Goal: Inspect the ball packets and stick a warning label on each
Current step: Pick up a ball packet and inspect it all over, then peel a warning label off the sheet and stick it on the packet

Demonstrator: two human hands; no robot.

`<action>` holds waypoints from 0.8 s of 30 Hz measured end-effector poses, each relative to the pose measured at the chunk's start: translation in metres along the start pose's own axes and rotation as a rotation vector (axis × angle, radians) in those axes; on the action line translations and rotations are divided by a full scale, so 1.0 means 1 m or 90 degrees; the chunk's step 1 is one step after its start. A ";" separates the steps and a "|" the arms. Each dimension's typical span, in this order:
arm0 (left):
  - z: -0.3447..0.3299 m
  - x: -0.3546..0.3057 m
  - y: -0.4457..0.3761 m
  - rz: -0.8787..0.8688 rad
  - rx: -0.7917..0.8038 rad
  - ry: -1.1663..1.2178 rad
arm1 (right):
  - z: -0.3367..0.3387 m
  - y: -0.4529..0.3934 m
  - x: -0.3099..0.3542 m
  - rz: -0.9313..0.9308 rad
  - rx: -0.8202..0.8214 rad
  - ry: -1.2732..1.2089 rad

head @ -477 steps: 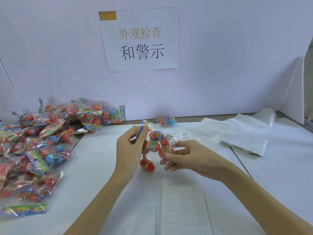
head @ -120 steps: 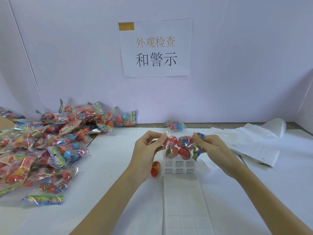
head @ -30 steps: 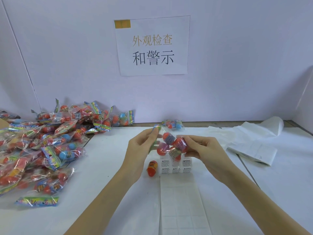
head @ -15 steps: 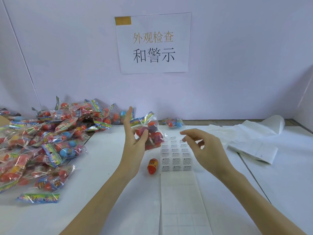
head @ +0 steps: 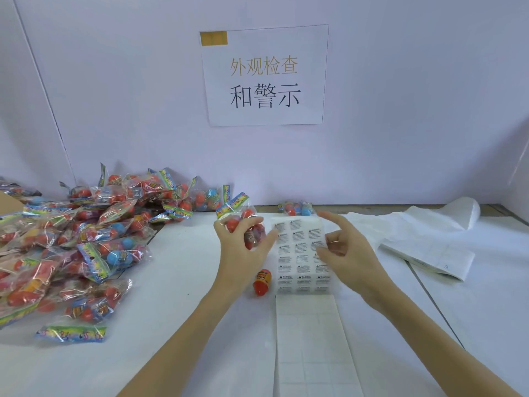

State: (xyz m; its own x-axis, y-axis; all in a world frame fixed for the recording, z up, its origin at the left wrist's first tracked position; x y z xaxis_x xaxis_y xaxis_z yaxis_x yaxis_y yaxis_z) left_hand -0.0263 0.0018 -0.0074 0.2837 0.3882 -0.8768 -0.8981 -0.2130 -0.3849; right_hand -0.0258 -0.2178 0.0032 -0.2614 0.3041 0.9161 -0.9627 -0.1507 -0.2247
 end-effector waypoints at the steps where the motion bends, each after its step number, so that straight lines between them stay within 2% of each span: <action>1: -0.001 0.000 0.000 0.000 0.014 -0.006 | 0.002 0.000 0.003 0.004 0.012 -0.035; 7: -0.001 -0.009 0.002 -0.033 0.036 0.049 | 0.006 0.000 0.011 0.021 0.080 -0.110; 9: 0.000 -0.011 0.002 -0.067 0.035 0.045 | 0.004 0.001 0.011 0.050 0.036 -0.058; 13: -0.004 -0.011 0.004 -0.094 0.079 0.034 | 0.003 0.005 0.020 0.238 -0.079 0.133; 20: -0.012 -0.013 0.008 -0.099 0.104 0.052 | 0.002 0.011 0.025 0.353 -0.175 0.212; 24: -0.015 -0.011 0.008 -0.056 0.111 0.104 | 0.001 0.014 0.027 0.466 -0.205 0.294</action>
State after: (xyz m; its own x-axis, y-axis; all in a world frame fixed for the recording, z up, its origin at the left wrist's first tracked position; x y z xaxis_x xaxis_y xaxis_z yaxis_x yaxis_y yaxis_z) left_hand -0.0317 -0.0174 -0.0054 0.4012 0.2457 -0.8824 -0.9079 -0.0213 -0.4187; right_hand -0.0463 -0.2129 0.0248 -0.7481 0.5917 0.3003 -0.5006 -0.2062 -0.8408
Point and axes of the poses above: each hand's wrist, its own y-axis away from the middle knuckle, its own z-axis out of the back of the hand, x = y × z, the point moved 2 cm from there along -y, towards the middle knuckle, and after that the axes turned 3 degrees about x, right-handed, at the moved point
